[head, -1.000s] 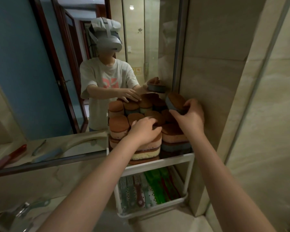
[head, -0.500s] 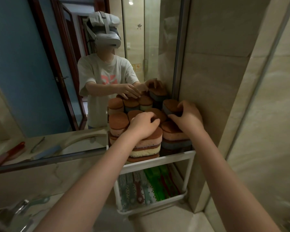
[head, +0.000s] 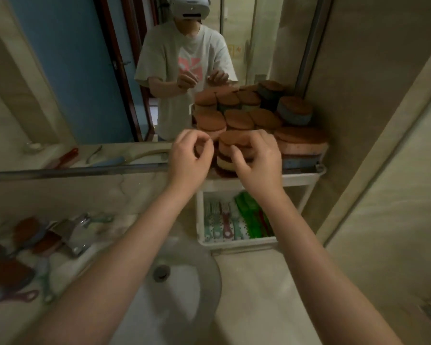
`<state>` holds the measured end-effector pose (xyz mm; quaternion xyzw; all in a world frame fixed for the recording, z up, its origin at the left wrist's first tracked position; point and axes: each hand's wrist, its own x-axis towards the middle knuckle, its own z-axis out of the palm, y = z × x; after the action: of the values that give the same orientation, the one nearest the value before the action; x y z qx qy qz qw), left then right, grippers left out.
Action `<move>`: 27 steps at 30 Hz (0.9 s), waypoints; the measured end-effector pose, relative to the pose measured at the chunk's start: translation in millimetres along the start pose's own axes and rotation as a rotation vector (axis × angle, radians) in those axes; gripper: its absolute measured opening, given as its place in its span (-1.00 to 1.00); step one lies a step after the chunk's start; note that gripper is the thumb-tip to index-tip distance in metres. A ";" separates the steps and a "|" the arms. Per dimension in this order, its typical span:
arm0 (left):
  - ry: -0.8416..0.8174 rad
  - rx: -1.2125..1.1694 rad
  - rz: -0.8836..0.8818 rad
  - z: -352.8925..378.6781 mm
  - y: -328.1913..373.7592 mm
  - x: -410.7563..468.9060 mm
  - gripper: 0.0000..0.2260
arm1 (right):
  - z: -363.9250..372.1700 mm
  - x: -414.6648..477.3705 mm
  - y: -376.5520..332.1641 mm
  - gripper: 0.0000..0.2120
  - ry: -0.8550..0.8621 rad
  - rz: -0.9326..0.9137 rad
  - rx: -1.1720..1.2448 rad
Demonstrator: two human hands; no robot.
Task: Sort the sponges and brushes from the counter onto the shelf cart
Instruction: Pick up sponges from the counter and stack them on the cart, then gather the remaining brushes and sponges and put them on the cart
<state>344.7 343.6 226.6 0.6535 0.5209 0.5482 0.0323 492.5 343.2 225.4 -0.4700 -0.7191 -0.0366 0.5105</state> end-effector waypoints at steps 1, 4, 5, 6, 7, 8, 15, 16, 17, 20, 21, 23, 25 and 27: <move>0.022 0.002 -0.039 -10.6 -10.0 -9.8 -0.91 | 9.8 -8.0 -9.7 -0.90 -0.019 -0.023 0.058; 0.078 0.031 -0.172 -45.3 -46.5 -40.2 -0.92 | 43.4 -34.3 -41.8 -0.94 -0.105 -0.026 0.225; 0.093 0.045 -0.218 -58.0 -60.4 -50.2 -0.92 | 55.9 -43.1 -53.2 -0.95 -0.142 -0.014 0.256; 0.107 0.059 -0.269 -71.2 -74.1 -60.4 -0.92 | 68.9 -51.8 -64.4 -0.96 -0.181 -0.004 0.276; 0.120 0.076 -0.321 -84.8 -87.7 -70.4 -0.92 | 82.6 -60.3 -75.1 -0.96 -0.223 0.004 0.297; 0.129 0.099 -0.372 -99.7 -100.7 -80.9 -0.91 | 96.1 -68.6 -86.9 -0.97 -0.272 0.014 0.321; 0.151 0.250 -0.646 -211.9 -181.9 -149.3 -0.90 | 183.9 -122.1 -172.0 -0.88 -0.690 0.139 0.383; 0.154 0.270 -0.686 -227.8 -192.2 -159.1 -0.90 | 196.3 -129.4 -183.4 -0.87 -0.741 0.143 0.377; 0.150 0.285 -0.730 -243.2 -201.5 -168.3 -0.89 | 209.2 -137.1 -194.4 -0.87 -0.789 0.147 0.373; 0.134 0.308 -0.866 -285.8 -226.7 -197.8 -0.88 | 244.6 -161.8 -224.3 -0.84 -0.917 0.189 0.352; 0.143 0.321 -0.904 -299.2 -236.3 -208.4 -0.87 | 255.7 -170.3 -233.6 -0.82 -0.962 0.212 0.334; 0.136 0.372 -0.983 -323.2 -255.6 -230.6 -0.87 | 278.1 -188.3 -247.0 -0.80 -1.047 0.266 0.289; 0.080 0.403 -1.086 -342.4 -268.2 -251.1 -0.84 | 300.1 -205.7 -254.2 -0.78 -1.124 0.329 0.233; 0.007 0.413 -1.145 -357.3 -278.2 -270.2 -0.81 | 320.4 -221.0 -258.6 -0.76 -1.185 0.375 0.165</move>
<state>-64.0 87.8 13.3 0.2605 0.8852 0.3335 0.1931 92.0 229.0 13.4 -0.4877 -0.7859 0.3758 0.0575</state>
